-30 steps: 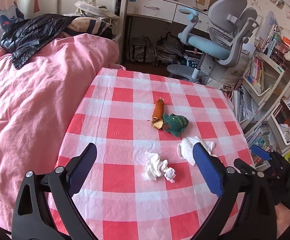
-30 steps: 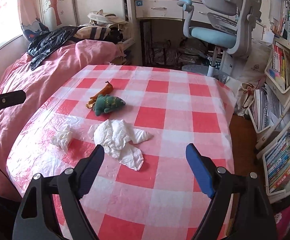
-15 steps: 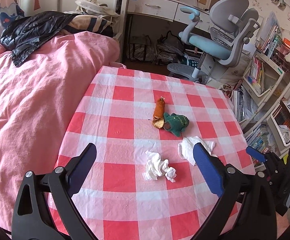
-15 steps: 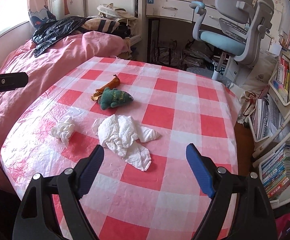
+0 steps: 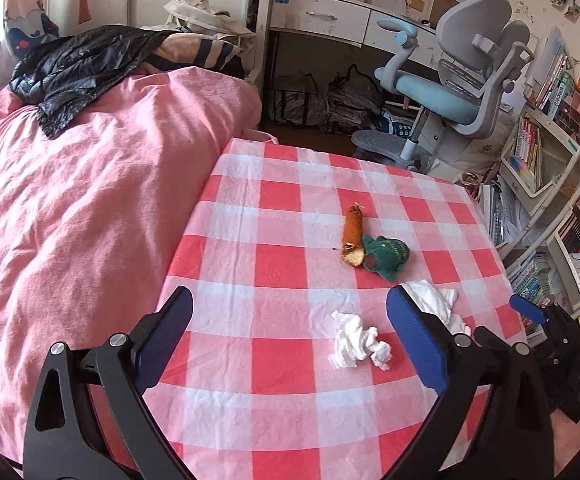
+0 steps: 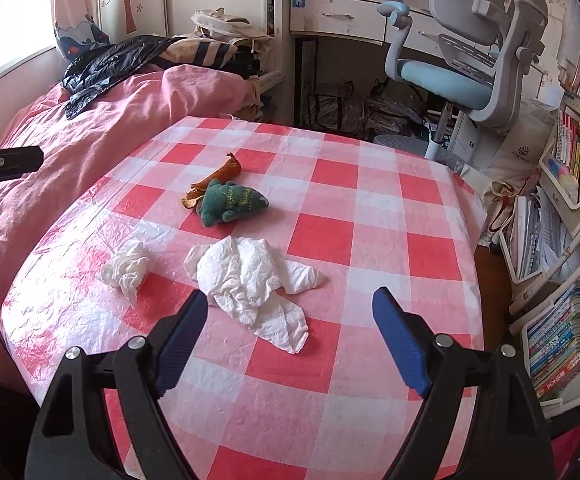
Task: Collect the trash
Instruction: 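Grasp a crumpled tissue with the left gripper while the right grasps the white tissue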
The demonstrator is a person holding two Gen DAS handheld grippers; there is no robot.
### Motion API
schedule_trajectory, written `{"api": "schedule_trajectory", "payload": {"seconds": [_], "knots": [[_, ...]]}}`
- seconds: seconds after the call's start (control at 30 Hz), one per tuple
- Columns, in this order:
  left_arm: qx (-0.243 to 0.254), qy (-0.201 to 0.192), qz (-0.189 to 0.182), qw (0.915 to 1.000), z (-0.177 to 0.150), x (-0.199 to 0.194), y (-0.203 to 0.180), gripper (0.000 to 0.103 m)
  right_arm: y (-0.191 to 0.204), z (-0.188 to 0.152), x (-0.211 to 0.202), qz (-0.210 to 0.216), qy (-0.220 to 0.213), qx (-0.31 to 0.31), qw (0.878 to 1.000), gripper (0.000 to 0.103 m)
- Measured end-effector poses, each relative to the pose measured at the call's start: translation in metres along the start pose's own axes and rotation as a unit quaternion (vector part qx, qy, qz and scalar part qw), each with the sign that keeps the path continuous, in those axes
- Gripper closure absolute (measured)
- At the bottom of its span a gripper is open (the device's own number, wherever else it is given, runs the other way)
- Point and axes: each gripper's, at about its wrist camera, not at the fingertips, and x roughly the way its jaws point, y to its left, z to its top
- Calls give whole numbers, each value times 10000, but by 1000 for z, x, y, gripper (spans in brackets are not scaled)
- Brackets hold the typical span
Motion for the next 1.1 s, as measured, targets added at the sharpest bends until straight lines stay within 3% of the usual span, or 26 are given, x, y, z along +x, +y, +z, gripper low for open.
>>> {"api": "schedule_trajectory", "payload": {"seconds": [0.2,0.3,0.43,0.67,0.73,0.87,0.93,1.0,1.1], "knots": [[-392,439,-166,9981,-2,23,22,9,-1,3,14,275,139,84,9995,22],[-19,631,-296,9976,-8,36,0,9,4,7,23,426,206,-35,9989,22],[659,874,-87,9940,-20,59,-36,9,10,16,39,546,305,-120,9980,22],[1263,1091,138,9859,-35,91,-67,11,18,23,68,533,553,-341,9965,24],[1396,1114,109,9839,-37,95,-72,21,19,21,74,581,714,-399,9950,41],[1743,1374,-181,9749,-45,104,-84,81,21,19,77,703,893,-482,9924,59],[1947,1244,-177,9728,-46,98,-92,85,21,20,74,805,940,-458,9913,83],[2001,1110,-240,9732,-43,88,-95,86,20,21,70,831,921,-437,9913,89],[1978,721,-272,9772,-33,63,-97,86,14,23,58,852,766,-329,9929,90]]}}
